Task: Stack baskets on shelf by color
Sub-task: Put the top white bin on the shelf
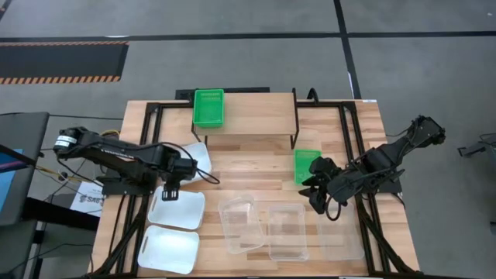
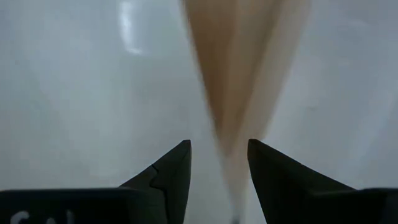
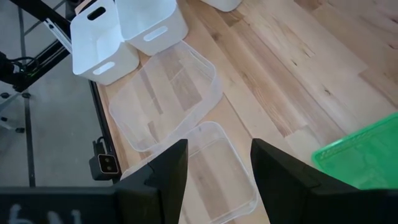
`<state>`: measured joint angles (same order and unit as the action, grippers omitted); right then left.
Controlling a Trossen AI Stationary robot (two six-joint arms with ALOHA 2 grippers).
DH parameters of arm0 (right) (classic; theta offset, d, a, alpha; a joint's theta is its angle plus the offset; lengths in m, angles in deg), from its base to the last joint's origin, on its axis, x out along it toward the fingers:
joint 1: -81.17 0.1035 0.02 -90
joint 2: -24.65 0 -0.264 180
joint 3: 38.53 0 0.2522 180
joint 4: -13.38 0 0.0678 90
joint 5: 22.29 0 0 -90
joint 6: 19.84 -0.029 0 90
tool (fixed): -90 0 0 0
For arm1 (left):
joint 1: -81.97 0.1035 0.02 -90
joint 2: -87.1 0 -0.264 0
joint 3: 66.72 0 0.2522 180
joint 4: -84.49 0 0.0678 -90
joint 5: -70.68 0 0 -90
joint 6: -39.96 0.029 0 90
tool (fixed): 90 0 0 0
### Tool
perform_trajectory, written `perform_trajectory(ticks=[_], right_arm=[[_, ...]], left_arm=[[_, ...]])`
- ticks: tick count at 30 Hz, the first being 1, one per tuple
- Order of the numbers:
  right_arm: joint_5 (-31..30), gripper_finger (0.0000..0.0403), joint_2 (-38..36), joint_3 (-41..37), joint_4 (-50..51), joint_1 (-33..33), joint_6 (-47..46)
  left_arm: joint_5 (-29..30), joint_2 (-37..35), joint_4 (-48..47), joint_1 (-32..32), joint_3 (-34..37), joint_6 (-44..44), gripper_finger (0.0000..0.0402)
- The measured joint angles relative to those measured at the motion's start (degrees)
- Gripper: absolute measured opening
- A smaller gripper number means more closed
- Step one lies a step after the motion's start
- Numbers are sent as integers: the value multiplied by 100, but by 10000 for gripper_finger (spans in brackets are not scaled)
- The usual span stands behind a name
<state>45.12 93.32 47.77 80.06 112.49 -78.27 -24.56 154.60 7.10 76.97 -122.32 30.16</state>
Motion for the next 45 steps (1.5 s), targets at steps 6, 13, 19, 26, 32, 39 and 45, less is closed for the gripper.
perform_trajectory(ticks=[6,13,19,26,32,39,45], right_arm=[[-13,201,1,-1,-1,-61,67],[-9,201,1,-1,1,-143,198],[-7,201,1,-1,1,-198,198],[-2,201,1,-1,-1,-192,196],[-2,201,1,-1,-7,-192,191],[-1,201,1,-1,-26,-192,136],[-2,201,1,-1,-30,-192,128]], left_arm=[[211,-16,35,4,302,-230,139],[106,1,266,1,321,-849,59],[-2,0,561,0,321,-1121,7],[11,2,1530,0,238,-1615,2],[352,4,1760,0,-224,-1696,1],[236,4,2525,-9,-640,-1907,4],[246,4,2748,-4,-660,-2048,8]])
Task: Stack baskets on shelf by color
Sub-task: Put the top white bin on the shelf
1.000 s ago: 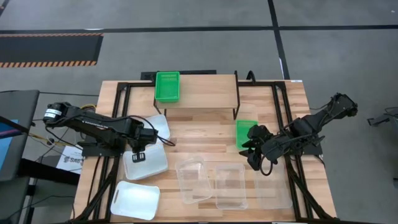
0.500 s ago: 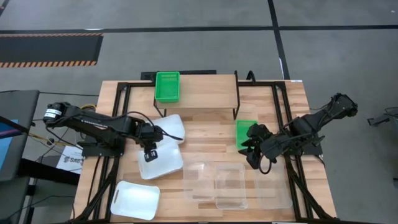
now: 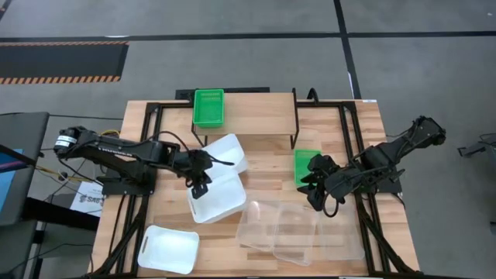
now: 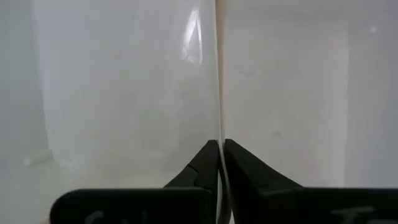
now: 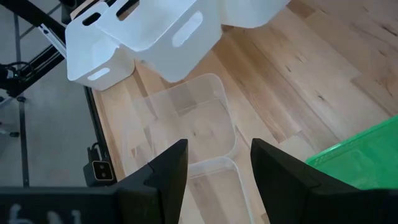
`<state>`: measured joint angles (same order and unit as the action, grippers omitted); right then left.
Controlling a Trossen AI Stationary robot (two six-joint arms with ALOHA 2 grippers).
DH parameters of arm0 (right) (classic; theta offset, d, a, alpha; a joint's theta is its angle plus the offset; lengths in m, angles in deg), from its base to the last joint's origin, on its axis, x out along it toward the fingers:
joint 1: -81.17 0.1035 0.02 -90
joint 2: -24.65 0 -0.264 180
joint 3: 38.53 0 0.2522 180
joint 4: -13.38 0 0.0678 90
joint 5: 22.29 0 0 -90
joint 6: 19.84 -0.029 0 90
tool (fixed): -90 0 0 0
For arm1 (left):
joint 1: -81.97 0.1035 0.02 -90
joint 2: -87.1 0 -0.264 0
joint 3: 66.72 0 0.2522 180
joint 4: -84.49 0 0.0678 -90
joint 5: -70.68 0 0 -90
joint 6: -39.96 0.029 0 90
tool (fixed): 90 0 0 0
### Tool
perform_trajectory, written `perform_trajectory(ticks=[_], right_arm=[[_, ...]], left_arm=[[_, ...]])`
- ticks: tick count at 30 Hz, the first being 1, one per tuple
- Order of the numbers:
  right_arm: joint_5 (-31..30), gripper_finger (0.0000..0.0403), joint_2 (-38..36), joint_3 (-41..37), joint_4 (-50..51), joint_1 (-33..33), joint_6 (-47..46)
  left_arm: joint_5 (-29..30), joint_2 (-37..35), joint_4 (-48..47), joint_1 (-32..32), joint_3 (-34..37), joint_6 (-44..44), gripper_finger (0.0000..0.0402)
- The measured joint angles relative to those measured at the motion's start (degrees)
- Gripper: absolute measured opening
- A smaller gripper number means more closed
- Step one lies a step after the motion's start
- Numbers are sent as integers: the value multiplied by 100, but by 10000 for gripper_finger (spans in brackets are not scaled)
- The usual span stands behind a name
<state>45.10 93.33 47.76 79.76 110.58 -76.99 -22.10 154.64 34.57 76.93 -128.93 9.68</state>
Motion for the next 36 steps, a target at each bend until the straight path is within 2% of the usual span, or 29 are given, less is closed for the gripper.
perform_trajectory(ticks=[4,11,16,22,30,36], right_arm=[[0,201,0,0,0,0,-127],[1,201,-1,0,-108,-12,-136],[7,201,0,0,-107,-33,-146],[7,201,-2,0,-134,-33,-149],[7,201,-2,-2,-141,-33,-144],[4,201,34,0,447,-71,-277]], left_arm=[[0,73,-278,-2,0,-602,2],[-144,462,-430,-233,4,-2646,1],[-111,799,-437,-402,2,-3133,1],[22,926,-389,-387,2,-3130,26],[-149,726,-432,-391,-184,-2530,126],[-186,615,-545,-389,-854,-2032,191]])
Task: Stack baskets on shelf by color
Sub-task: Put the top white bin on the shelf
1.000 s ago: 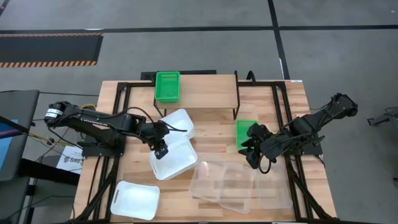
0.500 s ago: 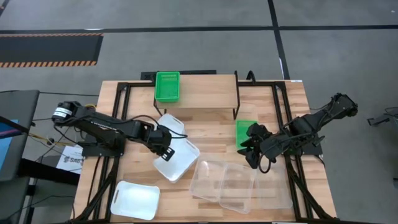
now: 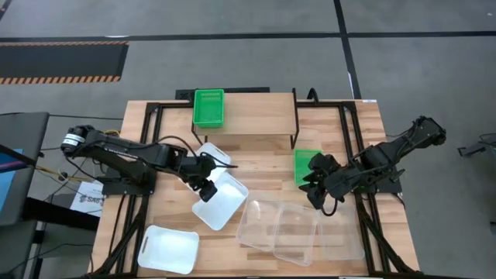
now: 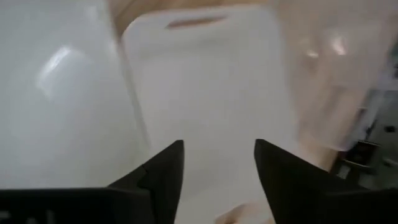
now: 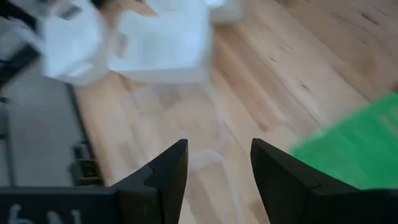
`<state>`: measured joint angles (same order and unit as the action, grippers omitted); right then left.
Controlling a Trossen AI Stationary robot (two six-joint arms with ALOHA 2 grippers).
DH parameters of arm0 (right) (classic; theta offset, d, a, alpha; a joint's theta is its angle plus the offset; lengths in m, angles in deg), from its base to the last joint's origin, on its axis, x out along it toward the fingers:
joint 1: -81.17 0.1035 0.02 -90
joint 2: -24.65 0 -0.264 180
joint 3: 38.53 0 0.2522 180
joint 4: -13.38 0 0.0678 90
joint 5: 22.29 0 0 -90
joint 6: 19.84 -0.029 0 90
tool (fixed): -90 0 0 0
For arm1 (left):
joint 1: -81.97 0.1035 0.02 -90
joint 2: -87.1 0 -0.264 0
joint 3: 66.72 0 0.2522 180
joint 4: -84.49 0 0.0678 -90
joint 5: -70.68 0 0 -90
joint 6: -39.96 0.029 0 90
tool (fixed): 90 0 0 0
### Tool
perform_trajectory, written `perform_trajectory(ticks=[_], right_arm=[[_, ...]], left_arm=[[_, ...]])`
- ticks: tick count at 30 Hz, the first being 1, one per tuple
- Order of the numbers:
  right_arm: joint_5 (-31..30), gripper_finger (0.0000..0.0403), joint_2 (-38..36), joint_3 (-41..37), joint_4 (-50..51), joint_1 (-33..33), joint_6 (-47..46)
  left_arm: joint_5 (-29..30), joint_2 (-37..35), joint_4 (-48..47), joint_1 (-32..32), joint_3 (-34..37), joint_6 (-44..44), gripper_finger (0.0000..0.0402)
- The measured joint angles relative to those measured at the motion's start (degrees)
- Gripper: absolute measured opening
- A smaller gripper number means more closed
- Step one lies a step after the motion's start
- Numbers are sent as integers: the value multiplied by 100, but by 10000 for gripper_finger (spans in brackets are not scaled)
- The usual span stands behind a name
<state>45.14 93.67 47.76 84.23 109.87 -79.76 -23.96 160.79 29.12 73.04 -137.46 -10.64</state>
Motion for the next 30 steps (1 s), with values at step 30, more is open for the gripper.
perform_trajectory(ticks=[30], right_arm=[[446,201,1423,-4,1876,-1199,-1442]], left_arm=[[268,-73,-1801,-442,-1153,2540,217]])
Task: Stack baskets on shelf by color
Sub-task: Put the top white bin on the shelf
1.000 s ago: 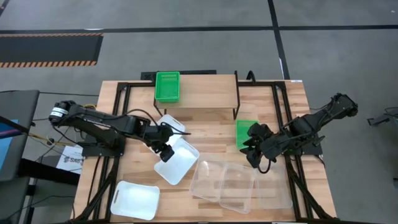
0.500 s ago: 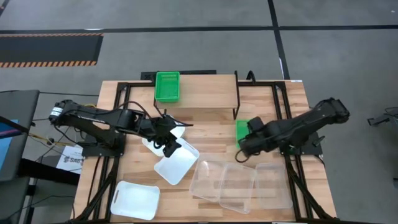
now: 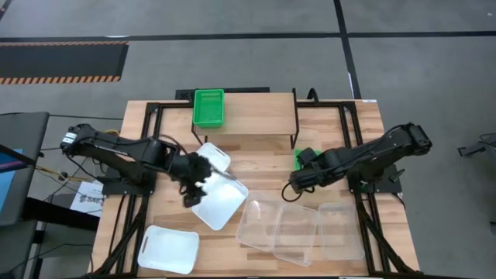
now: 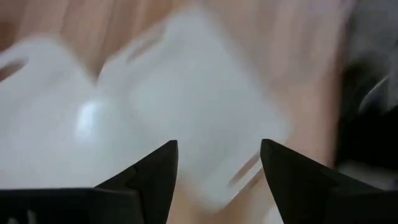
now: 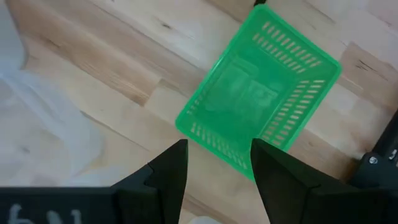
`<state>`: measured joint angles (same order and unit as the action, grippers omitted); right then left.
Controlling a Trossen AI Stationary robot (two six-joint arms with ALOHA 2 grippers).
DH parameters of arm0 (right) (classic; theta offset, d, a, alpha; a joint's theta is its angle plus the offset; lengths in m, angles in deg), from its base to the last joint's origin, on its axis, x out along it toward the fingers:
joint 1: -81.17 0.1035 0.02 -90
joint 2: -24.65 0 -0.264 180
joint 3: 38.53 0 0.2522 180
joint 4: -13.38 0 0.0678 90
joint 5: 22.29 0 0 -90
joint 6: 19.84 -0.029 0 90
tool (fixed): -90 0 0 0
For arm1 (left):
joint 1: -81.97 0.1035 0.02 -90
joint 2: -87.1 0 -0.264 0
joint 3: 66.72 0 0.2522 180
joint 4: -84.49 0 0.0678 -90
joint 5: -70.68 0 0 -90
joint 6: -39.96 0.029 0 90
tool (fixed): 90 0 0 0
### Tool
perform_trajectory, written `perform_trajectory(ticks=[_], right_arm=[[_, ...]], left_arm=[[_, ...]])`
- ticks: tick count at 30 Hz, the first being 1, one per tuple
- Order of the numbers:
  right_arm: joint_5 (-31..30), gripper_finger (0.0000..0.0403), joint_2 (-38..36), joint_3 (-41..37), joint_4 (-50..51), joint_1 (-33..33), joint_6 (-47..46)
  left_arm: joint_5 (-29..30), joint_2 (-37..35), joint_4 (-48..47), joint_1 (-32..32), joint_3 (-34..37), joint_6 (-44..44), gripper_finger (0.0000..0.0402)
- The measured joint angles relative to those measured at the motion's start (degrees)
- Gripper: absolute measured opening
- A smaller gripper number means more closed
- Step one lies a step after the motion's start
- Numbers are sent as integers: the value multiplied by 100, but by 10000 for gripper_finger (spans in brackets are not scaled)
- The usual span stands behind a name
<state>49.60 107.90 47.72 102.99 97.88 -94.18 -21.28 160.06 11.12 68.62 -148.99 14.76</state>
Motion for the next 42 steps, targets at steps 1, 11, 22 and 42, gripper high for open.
perform_trajectory(ticks=[1,11,22,42], right_arm=[[-1,201,-69,0,-1,25,-28],[-4,201,-432,2,-135,329,-121],[-9,201,-429,2,-175,353,-58],[-7,201,-427,2,-511,393,-19]], left_arm=[[228,1,-383,-132,16,184,217],[986,22,-549,-839,1353,1388,217],[854,1,591,-701,2282,2319,217],[499,24,1322,-262,2756,2639,6]])
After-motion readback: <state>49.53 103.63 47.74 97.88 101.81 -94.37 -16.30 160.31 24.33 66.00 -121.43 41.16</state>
